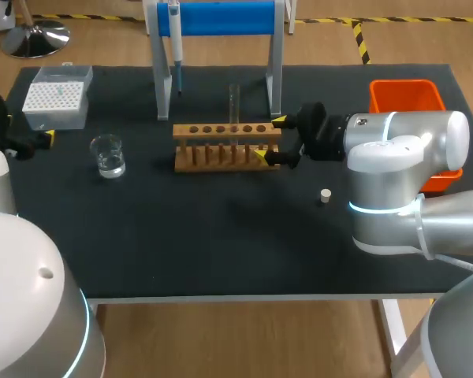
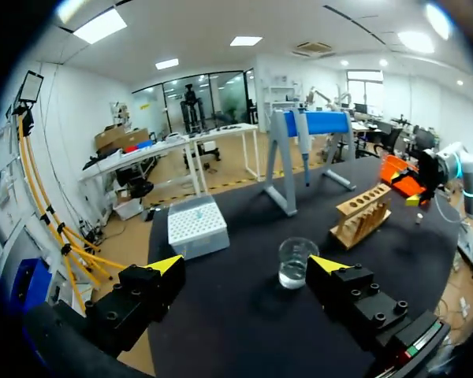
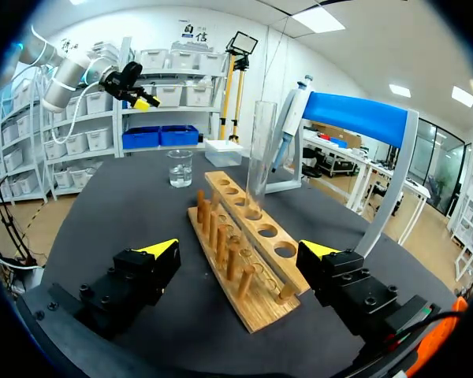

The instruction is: Invert the test tube, pick up the pipette, mount the tip to pipette, aspirate from beaker and dispense into the tube, eject the tip, return the pipette, and cap with the stopper.

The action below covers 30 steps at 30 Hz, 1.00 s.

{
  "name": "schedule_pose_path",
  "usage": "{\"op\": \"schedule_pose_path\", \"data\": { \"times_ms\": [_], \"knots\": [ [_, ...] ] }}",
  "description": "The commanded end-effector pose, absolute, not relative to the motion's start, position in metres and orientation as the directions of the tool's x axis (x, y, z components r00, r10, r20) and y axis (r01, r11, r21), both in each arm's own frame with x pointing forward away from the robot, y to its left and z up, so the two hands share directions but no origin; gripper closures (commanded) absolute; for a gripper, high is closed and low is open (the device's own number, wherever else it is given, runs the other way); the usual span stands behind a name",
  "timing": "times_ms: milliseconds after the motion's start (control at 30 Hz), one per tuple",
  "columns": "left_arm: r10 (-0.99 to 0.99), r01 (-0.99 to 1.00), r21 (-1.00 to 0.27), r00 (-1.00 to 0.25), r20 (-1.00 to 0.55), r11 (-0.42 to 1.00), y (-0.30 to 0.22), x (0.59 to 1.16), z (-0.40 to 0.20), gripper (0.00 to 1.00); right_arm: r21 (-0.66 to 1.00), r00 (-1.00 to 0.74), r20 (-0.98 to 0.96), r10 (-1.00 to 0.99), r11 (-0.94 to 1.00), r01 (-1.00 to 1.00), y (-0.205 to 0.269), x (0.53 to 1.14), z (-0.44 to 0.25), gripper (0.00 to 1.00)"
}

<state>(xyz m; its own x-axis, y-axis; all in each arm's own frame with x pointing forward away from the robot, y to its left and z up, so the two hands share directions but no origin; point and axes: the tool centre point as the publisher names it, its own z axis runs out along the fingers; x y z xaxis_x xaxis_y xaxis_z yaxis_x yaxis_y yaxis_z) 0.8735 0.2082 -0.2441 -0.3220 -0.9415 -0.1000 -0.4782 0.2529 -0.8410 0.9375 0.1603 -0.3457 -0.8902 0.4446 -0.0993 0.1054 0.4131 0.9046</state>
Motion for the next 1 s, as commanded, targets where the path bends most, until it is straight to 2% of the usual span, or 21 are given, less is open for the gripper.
{"op": "schedule_pose_path", "data": {
  "times_ms": [33,233,1000],
  "knots": [
    [-0.949,-0.486,-0.838,-0.295,-0.109,0.247,0.214,0.883,-0.247,0.00,0.906,-0.890,-0.100,0.445,0.411,0.103,0.160,0.937,-0.347,0.00],
    [-0.955,-0.515,-0.817,-0.262,-0.138,0.259,0.225,0.889,-0.246,0.00,0.906,-0.890,-0.100,0.445,0.411,0.103,0.160,0.937,-0.347,0.00],
    [-0.956,-0.517,-0.816,-0.260,-0.139,0.259,0.227,0.893,-0.248,0.00,0.906,-0.890,-0.100,0.445,0.411,0.103,0.160,0.937,-0.347,0.00]
  ]
}}
